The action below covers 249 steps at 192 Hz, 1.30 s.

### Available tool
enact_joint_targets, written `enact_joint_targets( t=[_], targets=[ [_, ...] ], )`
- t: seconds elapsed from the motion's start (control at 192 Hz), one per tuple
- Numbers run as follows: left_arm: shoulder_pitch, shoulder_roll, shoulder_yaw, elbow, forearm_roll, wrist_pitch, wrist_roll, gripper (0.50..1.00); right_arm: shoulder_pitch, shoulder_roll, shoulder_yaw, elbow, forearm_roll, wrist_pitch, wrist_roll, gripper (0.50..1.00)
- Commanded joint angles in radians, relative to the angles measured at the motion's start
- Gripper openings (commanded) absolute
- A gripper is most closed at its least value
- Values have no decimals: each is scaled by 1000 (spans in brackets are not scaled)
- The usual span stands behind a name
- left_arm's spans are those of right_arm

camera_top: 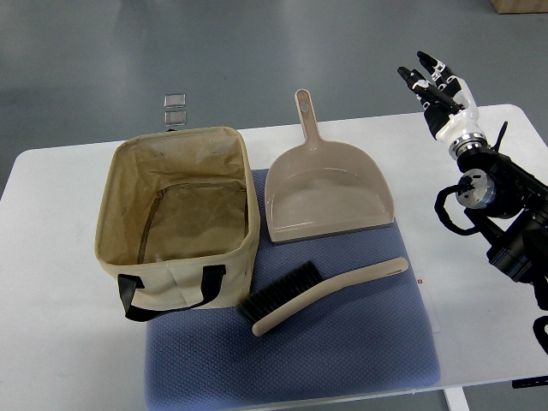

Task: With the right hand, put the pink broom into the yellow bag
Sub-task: 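Raise the right hand and swing it toward the dustpan, then lower the right hand over the brush handle beside the dustpan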

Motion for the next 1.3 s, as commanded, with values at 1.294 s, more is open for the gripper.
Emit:
enact_joint_targets(
  t=[1.294],
  targets=[
    [-1,0,-1,-2,0,0,0,1000,417,-434,-914,330,-597,-20,5,930]
  ],
)
